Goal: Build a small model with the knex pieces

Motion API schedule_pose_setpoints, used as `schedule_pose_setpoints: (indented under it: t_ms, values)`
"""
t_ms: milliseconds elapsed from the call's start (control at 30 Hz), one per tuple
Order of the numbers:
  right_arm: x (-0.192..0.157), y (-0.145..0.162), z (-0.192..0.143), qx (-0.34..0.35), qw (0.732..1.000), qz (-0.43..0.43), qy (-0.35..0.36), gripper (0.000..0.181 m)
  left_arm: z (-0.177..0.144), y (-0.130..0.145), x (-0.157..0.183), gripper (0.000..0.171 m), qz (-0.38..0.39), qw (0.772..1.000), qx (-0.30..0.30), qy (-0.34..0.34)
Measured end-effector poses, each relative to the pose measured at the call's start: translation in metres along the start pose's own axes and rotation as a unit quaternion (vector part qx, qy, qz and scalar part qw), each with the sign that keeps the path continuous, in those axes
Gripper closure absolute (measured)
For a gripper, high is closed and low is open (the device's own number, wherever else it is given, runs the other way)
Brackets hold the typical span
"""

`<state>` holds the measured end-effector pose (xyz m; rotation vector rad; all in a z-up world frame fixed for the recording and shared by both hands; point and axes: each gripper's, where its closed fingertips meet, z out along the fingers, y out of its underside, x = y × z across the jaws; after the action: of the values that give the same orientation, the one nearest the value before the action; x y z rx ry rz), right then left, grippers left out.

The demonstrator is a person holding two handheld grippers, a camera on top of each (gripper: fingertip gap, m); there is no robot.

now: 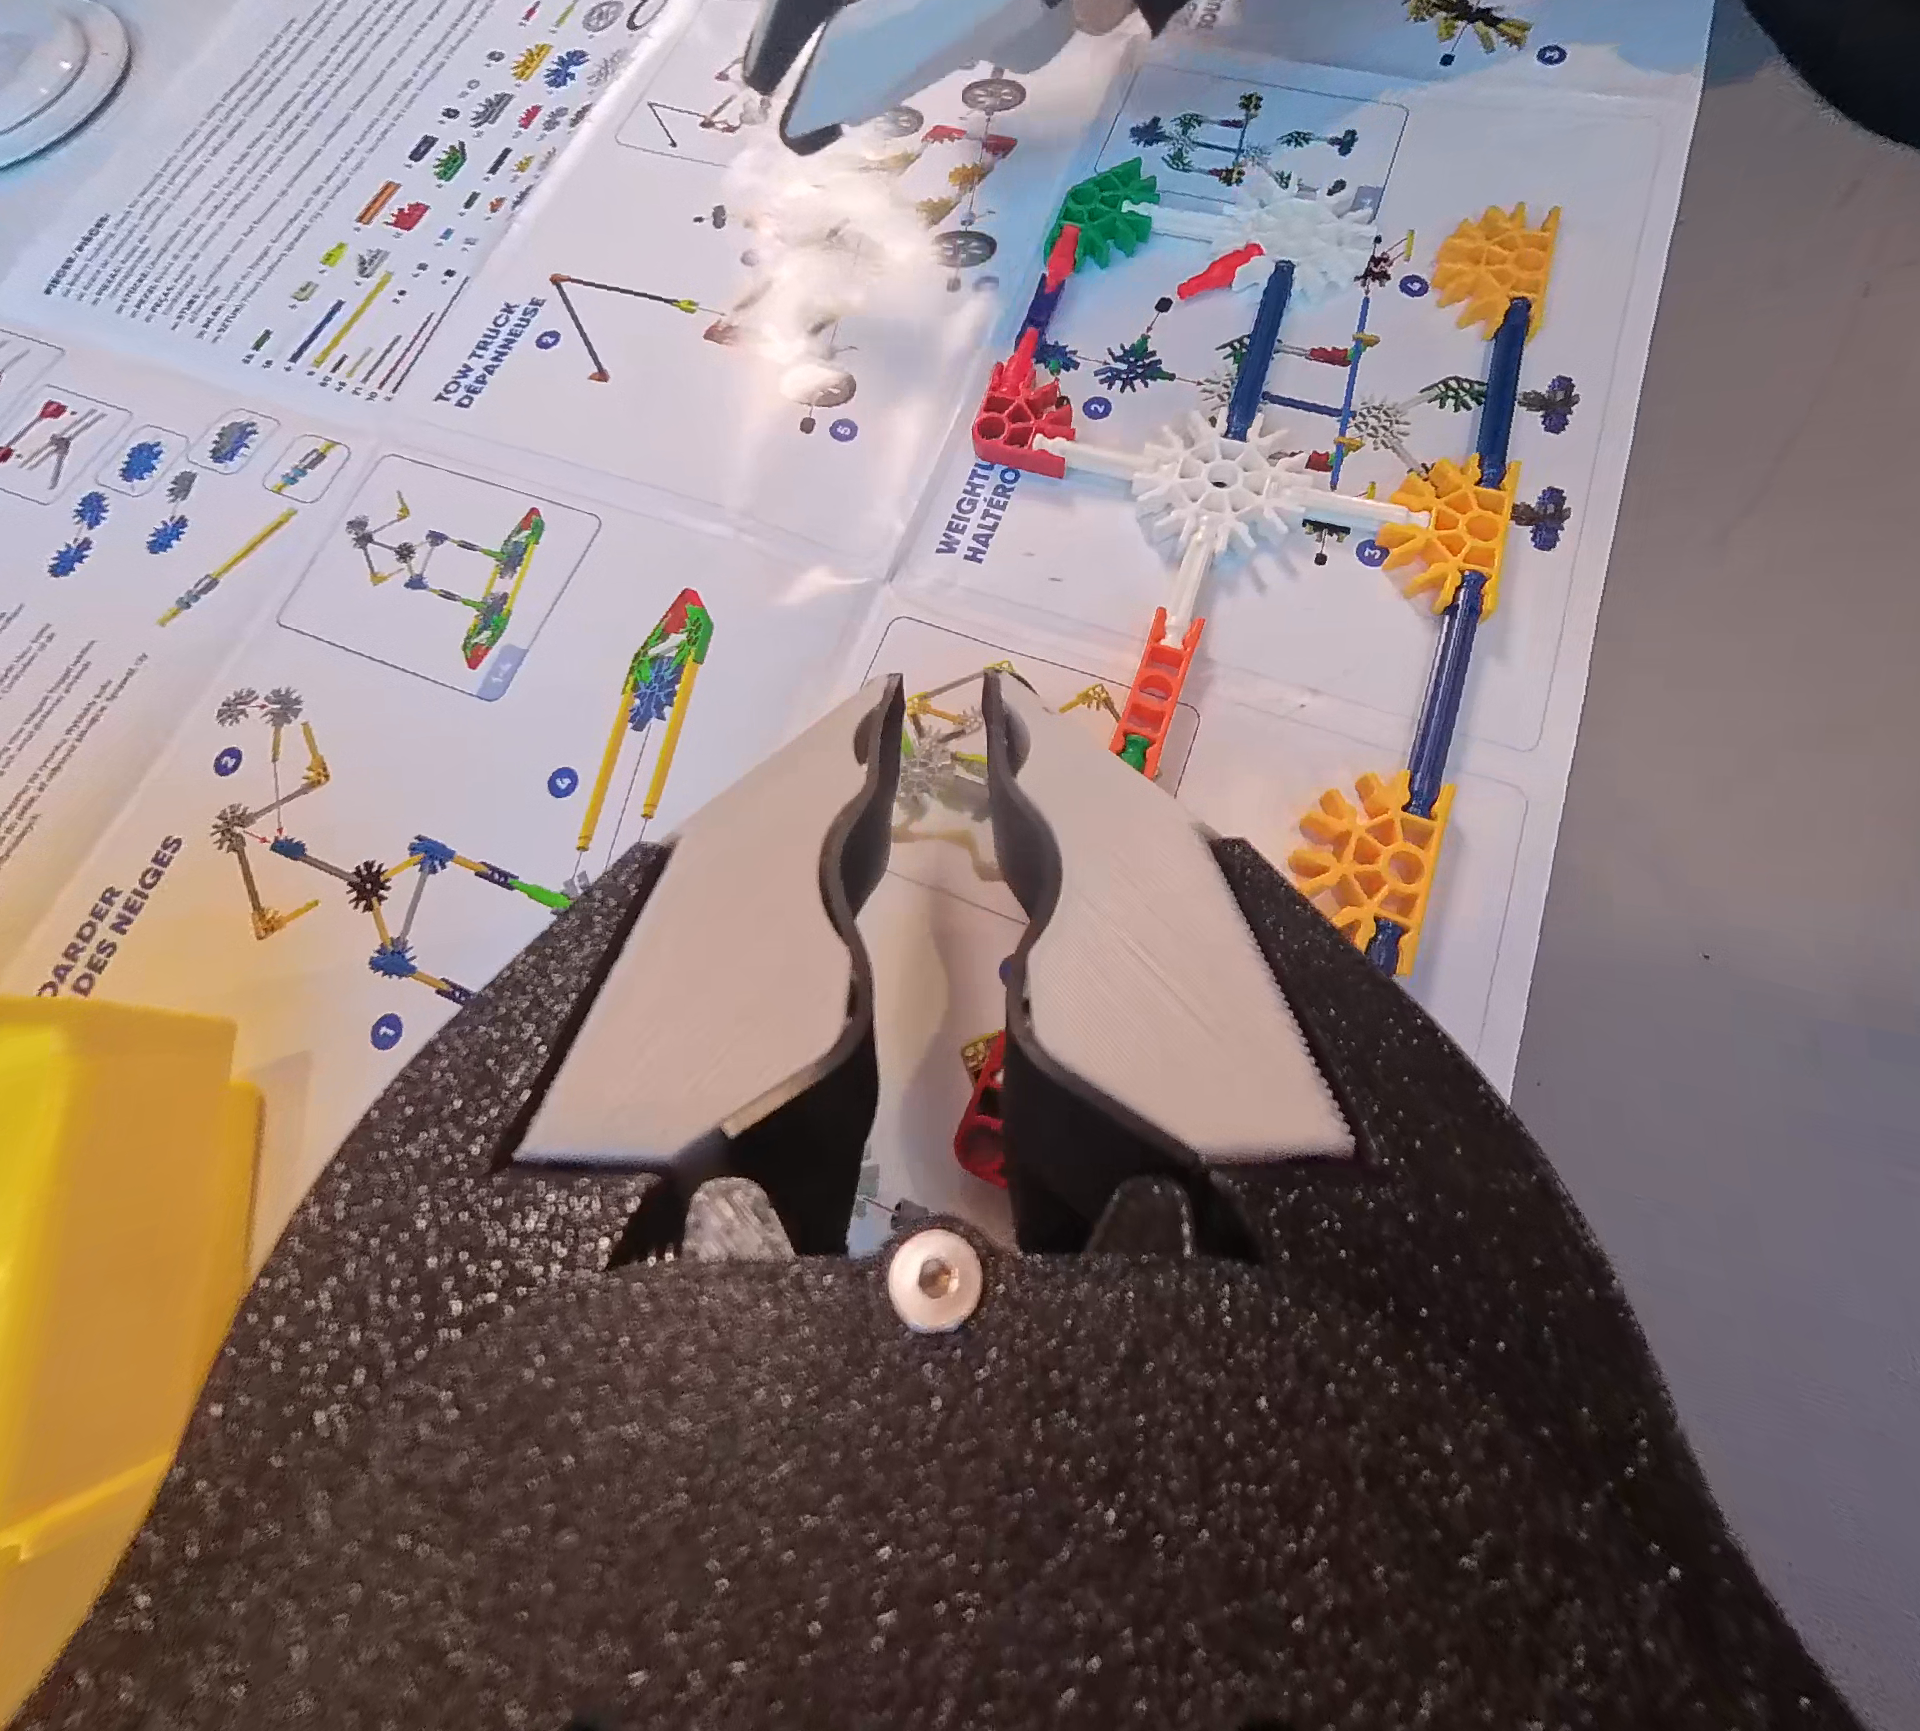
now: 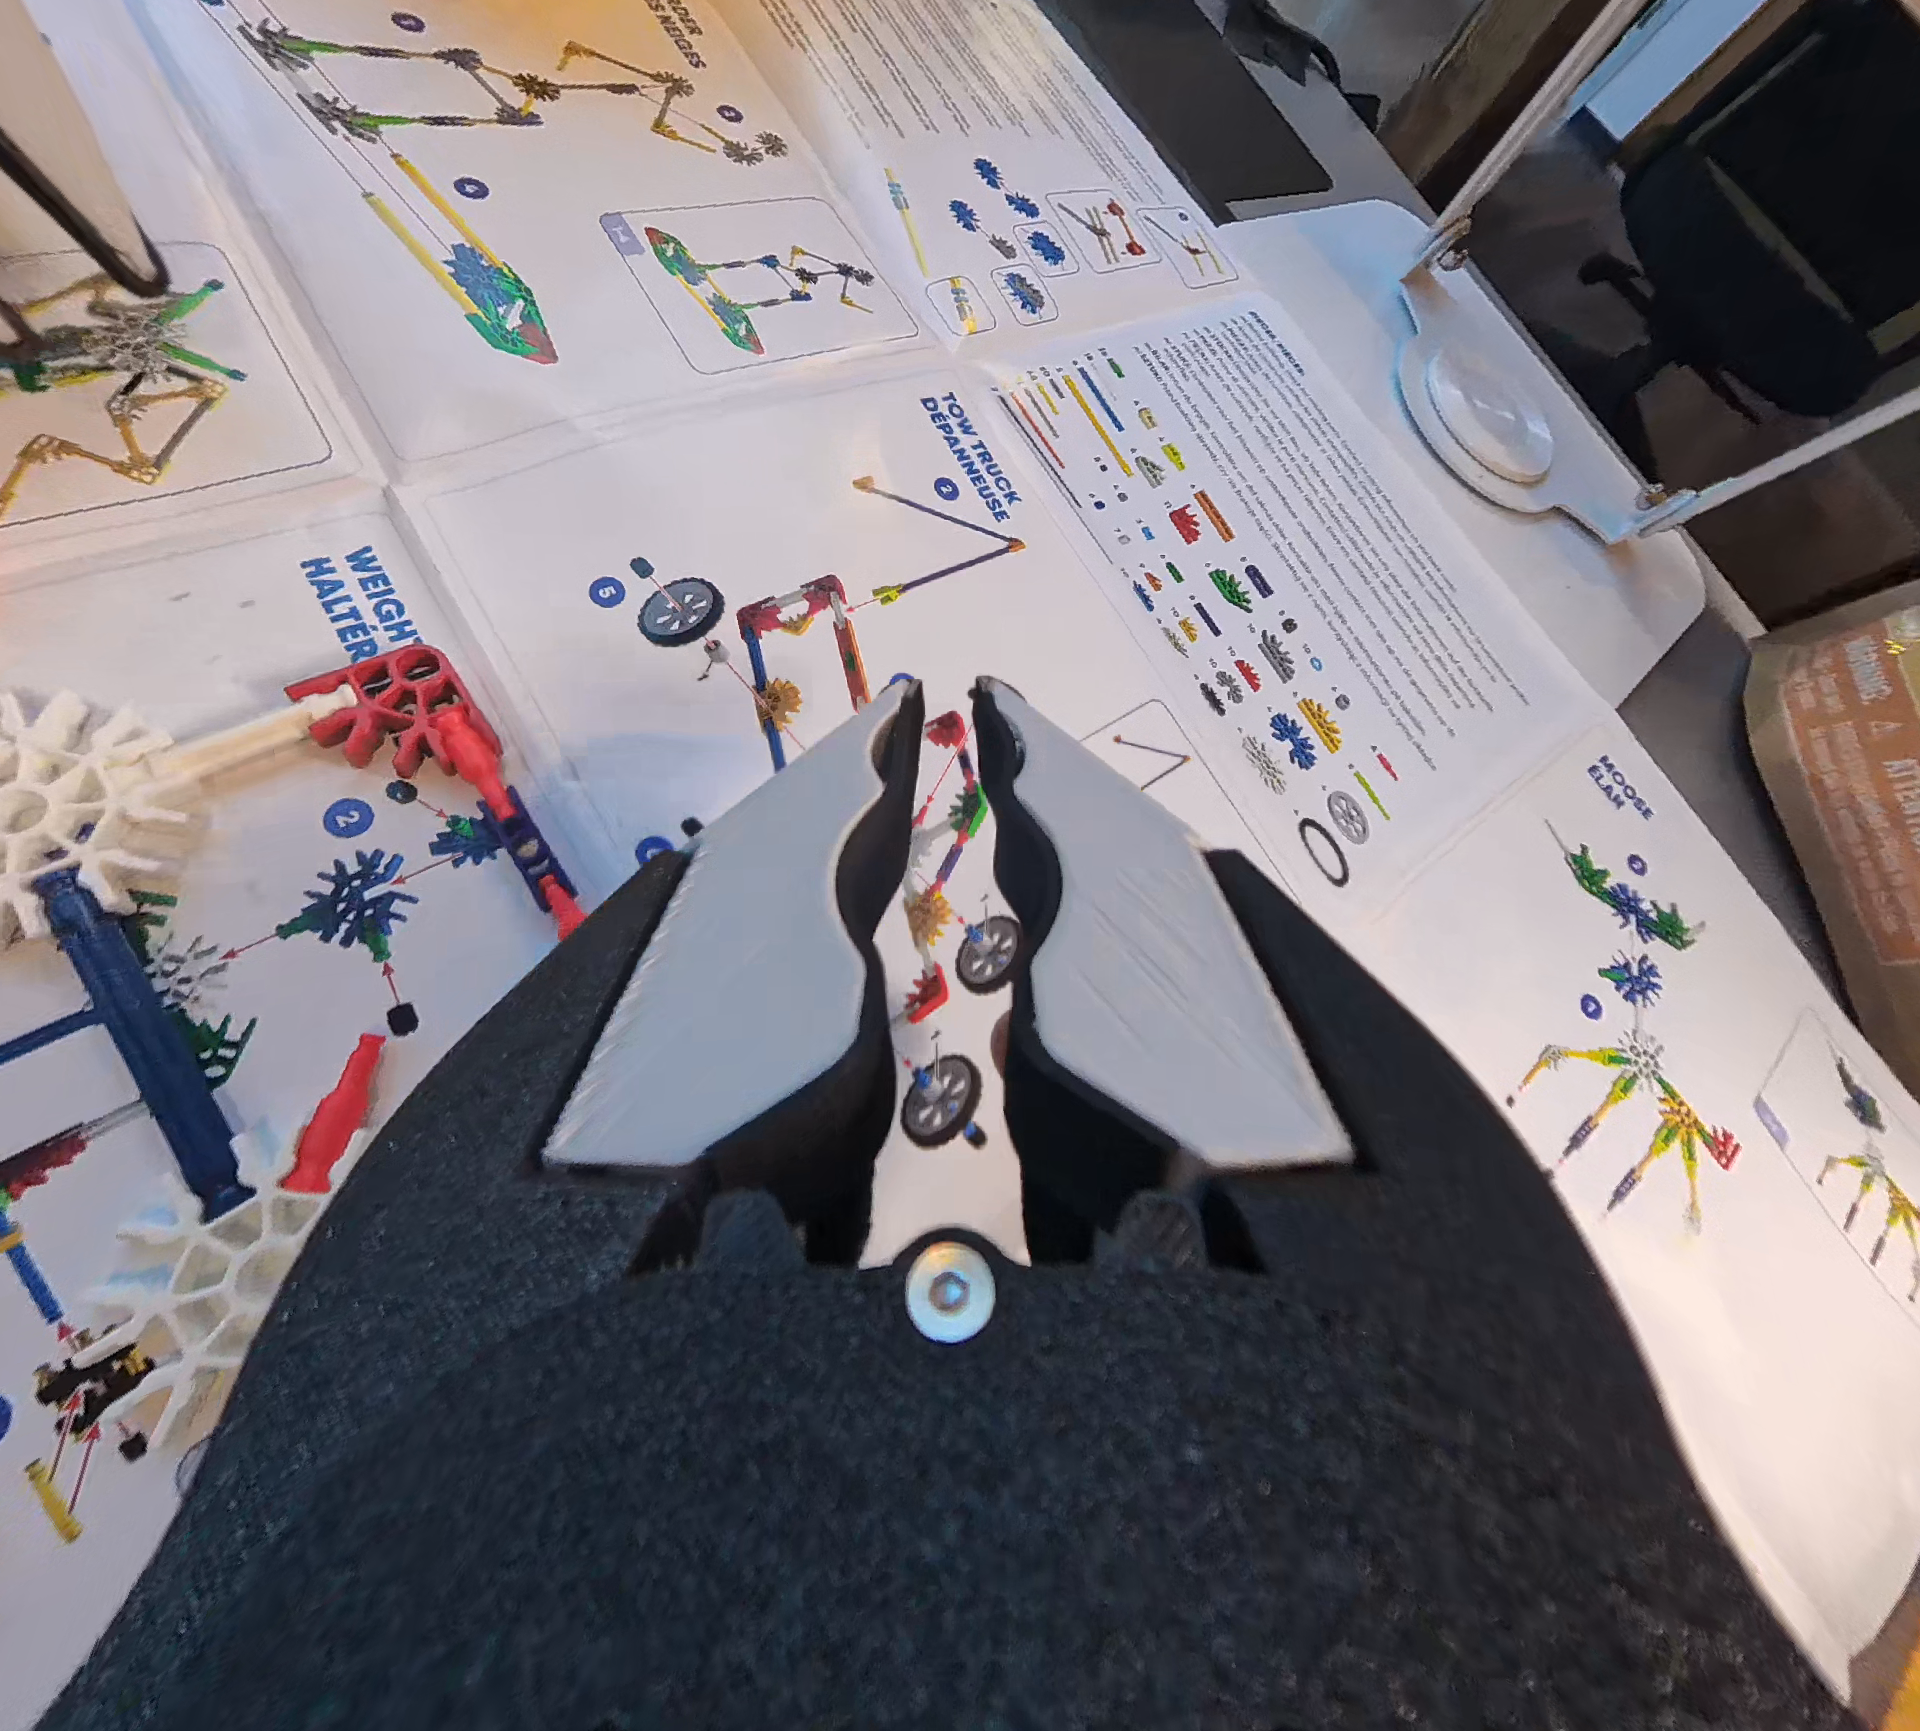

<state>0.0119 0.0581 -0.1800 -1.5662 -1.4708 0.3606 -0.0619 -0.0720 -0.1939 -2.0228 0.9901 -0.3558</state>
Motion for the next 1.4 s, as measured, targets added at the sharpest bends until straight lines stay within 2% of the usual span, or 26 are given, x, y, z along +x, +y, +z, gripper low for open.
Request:
schedule_pose_setpoints:
  t_ms: [200, 400, 867, 1400]
  values:
    - [0.005, 0.005, 0.021, -0.062, 0.997, 0.023, -0.034, 0.173, 0.003, 0.003, 0.004, 0.159, 0.023, 1.0, -0.014, -0.006]
    - [0.005, 0.017, 0.022, -0.093, 0.994, 0.036, -0.043, 0.176, 0.004, 0.004, 0.005, 0.159, 0.024, 1.0, -0.016, -0.001]
    - [0.002, 0.019, 0.021, -0.091, 0.995, 0.029, -0.042, 0.175, 0.005, 0.005, 0.006, 0.158, 0.028, 0.999, -0.02, -0.002]
    - [0.009, 0.027, 0.003, -0.078, 0.995, 0.041, -0.043, 0.177, 0.005, 0.006, 0.005, 0.158, 0.027, 0.999, -0.023, -0.002]
